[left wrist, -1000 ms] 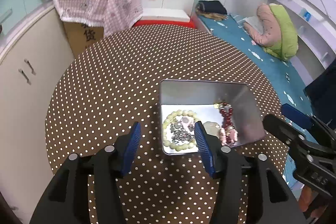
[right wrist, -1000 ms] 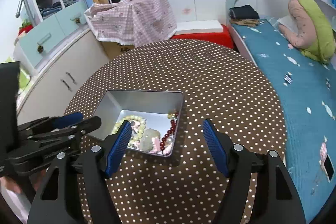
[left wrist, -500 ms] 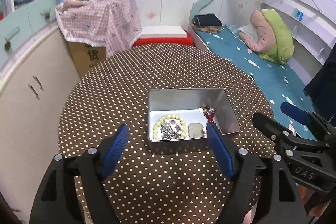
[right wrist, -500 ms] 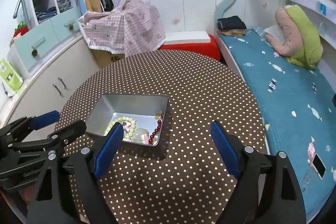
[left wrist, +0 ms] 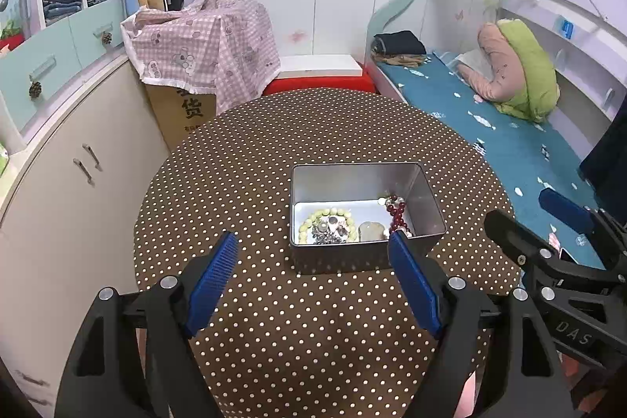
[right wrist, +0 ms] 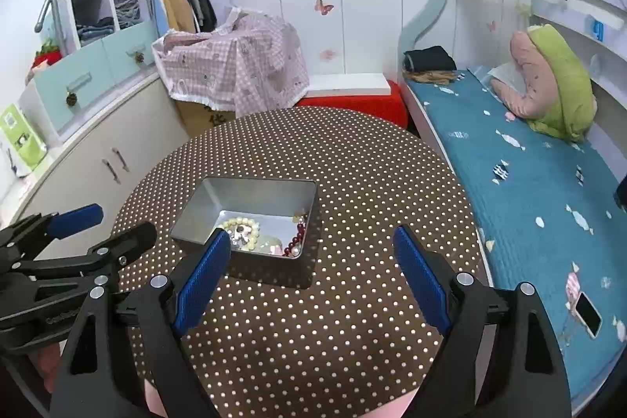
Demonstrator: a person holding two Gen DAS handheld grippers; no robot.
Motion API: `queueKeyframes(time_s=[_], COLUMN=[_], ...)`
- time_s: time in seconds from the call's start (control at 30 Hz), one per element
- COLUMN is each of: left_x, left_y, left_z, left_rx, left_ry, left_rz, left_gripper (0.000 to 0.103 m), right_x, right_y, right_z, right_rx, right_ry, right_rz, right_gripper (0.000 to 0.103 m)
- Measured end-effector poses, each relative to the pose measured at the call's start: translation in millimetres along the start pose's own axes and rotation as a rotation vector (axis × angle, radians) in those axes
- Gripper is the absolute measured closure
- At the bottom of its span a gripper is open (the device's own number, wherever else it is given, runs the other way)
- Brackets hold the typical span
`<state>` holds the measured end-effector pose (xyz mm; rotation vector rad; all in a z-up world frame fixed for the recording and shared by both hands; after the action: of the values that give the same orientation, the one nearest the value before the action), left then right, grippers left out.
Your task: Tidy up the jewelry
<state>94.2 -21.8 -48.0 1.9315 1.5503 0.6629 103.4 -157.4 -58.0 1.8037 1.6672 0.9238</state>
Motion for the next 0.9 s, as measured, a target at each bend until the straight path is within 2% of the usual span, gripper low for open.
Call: queueKeyframes(time_s=[0.43,0.9], left_x=[1,-1], left_y=[2,2], left_z=[-13,-18], left_rx=[-0.048,-0.044], left_ry=[0.017,0.035], left_rz=[-0.024,-0.011], left_gripper=[0.026,0.026], right_x=[1,1], right_y=[-1,5], right_z=[-5,-4], right_rx=[-0.003,0.008], right_ry=[-0.005,0.016], right_rz=[0.002,0.004], right_gripper=[0.020,0.020])
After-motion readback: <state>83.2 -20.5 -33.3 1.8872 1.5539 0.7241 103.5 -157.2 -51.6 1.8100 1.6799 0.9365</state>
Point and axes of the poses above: each gripper's, at about its wrist camera, not at the fingertips, and z roughly the way its jaws point, x to its left, y to its top, the point moved 7 cm from there along z, roughly the way its jaws point, and after that the axes turned 1 degree about z, right-handed, at the moved point
